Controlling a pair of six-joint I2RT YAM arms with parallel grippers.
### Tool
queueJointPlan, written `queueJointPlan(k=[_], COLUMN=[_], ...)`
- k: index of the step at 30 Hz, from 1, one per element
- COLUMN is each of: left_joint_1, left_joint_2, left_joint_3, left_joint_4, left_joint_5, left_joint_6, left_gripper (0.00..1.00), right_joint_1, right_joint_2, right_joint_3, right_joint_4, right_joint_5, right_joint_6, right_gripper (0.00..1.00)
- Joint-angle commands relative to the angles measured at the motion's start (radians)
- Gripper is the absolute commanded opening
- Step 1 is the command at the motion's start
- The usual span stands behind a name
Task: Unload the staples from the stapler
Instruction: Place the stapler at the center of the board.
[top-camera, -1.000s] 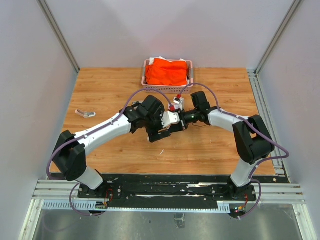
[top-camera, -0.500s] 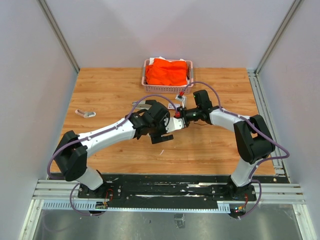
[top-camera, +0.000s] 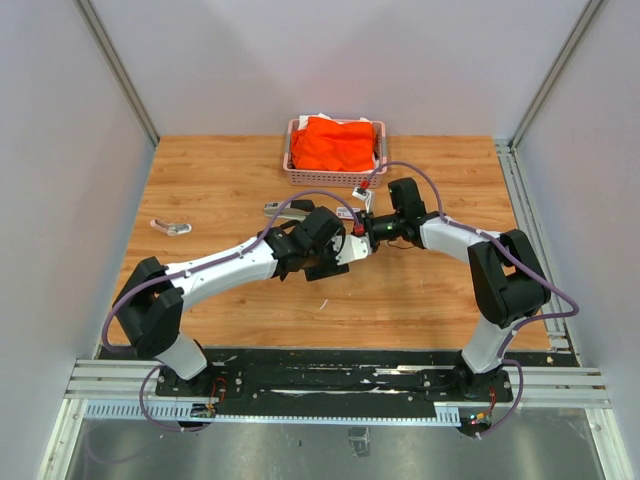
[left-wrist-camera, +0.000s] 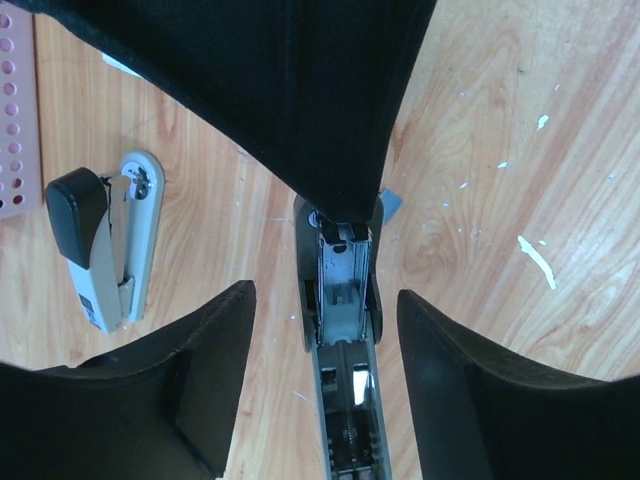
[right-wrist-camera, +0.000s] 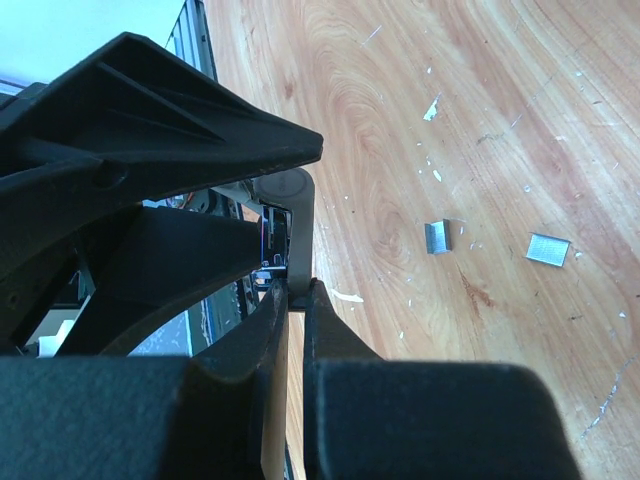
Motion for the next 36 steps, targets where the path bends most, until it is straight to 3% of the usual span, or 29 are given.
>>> queueJointPlan(k=[1, 13, 15, 19, 23, 30, 36], left_joint_1=[-0.011, -0.017, -0.018, -0.018, -0.018, 0.002, 0.091], left_joint_2=[0.014, 0.016, 0.015, 0.013, 0.004, -0.048, -0.104], left_joint_3=[-0.013, -0.022, -0.021, -0.023, -0.034, -0.077, -0.106], left_joint_4=[0.046, 0.06, 0.06, 0.061, 0.068, 0.077, 0.062], left_joint_5=[-0.039, -0.056, -0.057, -0.063, -0.077, -0.086, -0.046], left_joint_6=[-0.004, 0.0, 0.0, 0.003, 0.01, 0.035, 0.05], left_gripper=[0.61, 0.29, 0.28, 0.28, 0.27, 0.27, 0.27], right_joint_1=[-0.017, -0.023, -0.023, -0.023, -0.027, -0.063, -0.12], right_joint_2=[0.001, 0.0, -0.006, -0.02, -0.028, -0.041, -0.082], right_joint_3=[0.008, 0.001, 0.001, 0.0, 0.001, 0.0, -0.014], right_joint_4=[0.035, 0.053, 0.055, 0.045, 0.034, 0.011, -0.006], right_joint_5=[-0.04, -0.035, -0.027, 0.006, 0.024, 0.072, 0.144], right_joint_6=[0.028, 0.048, 0.055, 0.053, 0.042, 0.022, 0.001], right_gripper=[0.0, 0.0, 0.03, 0.29, 0.43, 0.49, 0.52])
